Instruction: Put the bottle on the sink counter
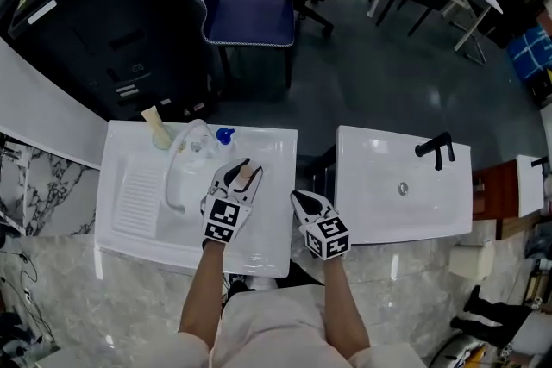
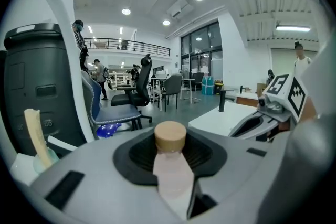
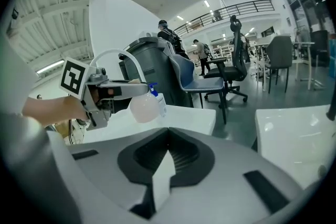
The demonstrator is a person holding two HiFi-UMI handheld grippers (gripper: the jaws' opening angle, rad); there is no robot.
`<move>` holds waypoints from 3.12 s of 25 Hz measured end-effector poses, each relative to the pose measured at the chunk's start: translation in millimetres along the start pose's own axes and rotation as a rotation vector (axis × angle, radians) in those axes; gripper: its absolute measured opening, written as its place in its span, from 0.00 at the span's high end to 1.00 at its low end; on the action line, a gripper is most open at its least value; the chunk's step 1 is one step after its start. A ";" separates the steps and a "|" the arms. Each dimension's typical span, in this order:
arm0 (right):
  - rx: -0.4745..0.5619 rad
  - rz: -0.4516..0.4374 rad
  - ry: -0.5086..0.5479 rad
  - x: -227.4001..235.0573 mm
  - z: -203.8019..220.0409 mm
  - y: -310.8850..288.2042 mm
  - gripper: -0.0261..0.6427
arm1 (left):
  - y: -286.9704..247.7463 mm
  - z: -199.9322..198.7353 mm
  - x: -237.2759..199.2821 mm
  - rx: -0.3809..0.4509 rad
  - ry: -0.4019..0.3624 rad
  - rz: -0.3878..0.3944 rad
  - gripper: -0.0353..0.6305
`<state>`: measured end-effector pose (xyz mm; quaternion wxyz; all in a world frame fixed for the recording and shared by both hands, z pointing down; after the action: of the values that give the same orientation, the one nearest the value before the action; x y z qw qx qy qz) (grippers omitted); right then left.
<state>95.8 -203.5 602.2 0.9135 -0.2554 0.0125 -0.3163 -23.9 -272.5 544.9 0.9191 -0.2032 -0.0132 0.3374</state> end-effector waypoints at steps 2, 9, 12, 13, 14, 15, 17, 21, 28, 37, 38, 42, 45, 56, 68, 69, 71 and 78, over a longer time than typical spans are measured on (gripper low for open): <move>-0.007 -0.025 0.019 -1.2 1.0 -1.2 0.95 | -7.8 -1.3 -3.6 0.009 0.002 0.006 0.76; -0.037 -0.075 0.076 -1.2 10.5 5.0 0.95 | -45.4 0.2 -6.4 0.016 -0.007 0.026 0.76; -0.046 -0.063 0.071 3.0 14.8 8.9 0.95 | -61.7 3.4 -8.2 0.015 -0.005 0.019 0.76; -0.043 -0.060 0.061 4.4 15.4 9.6 0.95 | -66.8 4.5 -9.5 0.016 -0.003 0.015 0.76; -0.039 -0.060 0.047 4.8 16.2 9.7 0.95 | -71.3 6.1 -11.3 0.015 0.000 0.011 0.76; -0.036 -0.062 0.035 4.5 17.6 9.5 0.95 | -75.6 8.3 -13.3 0.013 0.004 0.005 0.76; -0.037 -0.066 0.025 3.3 21.4 8.3 0.95 | -84.1 14.1 -17.0 0.005 0.008 -0.010 0.76; -0.037 -0.063 0.015 4.1 25.5 8.8 0.95 | -99.5 26.2 -22.4 -0.016 0.021 -0.035 0.76; -0.014 -0.040 0.018 2.9 30.8 16.1 0.95 | -116.9 46.9 -29.4 -0.072 0.042 -0.025 0.76; -0.011 -0.019 -0.002 10.1 42.9 27.3 0.95 | -126.5 52.4 -36.6 -0.060 0.025 -0.052 0.76; -0.011 -0.019 -0.003 11.0 43.3 27.7 0.95 | -126.7 52.0 -36.1 -0.057 0.018 -0.050 0.76; -0.008 -0.026 -0.007 12.5 44.9 26.8 0.95 | -126.0 53.6 -34.3 -0.048 0.010 -0.050 0.76; -0.005 -0.036 -0.004 11.5 43.6 26.0 0.95 | -124.8 55.0 -33.1 -0.037 0.017 -0.047 0.76; 0.025 -0.037 -0.003 15.1 43.7 35.4 0.95 | -125.6 55.9 -35.9 -0.035 0.028 -0.047 0.74; 0.066 -0.130 -0.061 3.1 40.4 23.9 0.95 | -102.9 37.0 -29.1 -0.063 0.045 -0.132 0.60; 0.069 -0.136 -0.065 0.0 40.4 22.0 0.95 | -97.2 34.4 -27.8 -0.055 0.057 -0.146 0.60; 0.073 -0.144 -0.068 -4.8 39.7 17.9 0.95 | -85.7 30.2 -25.6 -0.028 0.083 -0.176 0.60; 0.049 -0.073 -0.009 -0.7 30.2 10.5 0.95 | -43.7 14.4 -7.8 0.014 0.087 -0.199 0.60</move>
<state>106.7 -182.2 623.4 0.9075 -0.2344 -0.0086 -0.3484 -5.4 -302.3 575.7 0.9492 -0.2088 0.0092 0.2354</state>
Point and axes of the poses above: the fingertips, and each gripper's own axes: y backward along the fingers, x to its right, z out of its underside, the point moved 3 cm from there along y, backward along the fingers, and after that the axes turned 10 degrees about y, right-handed, at the moved point
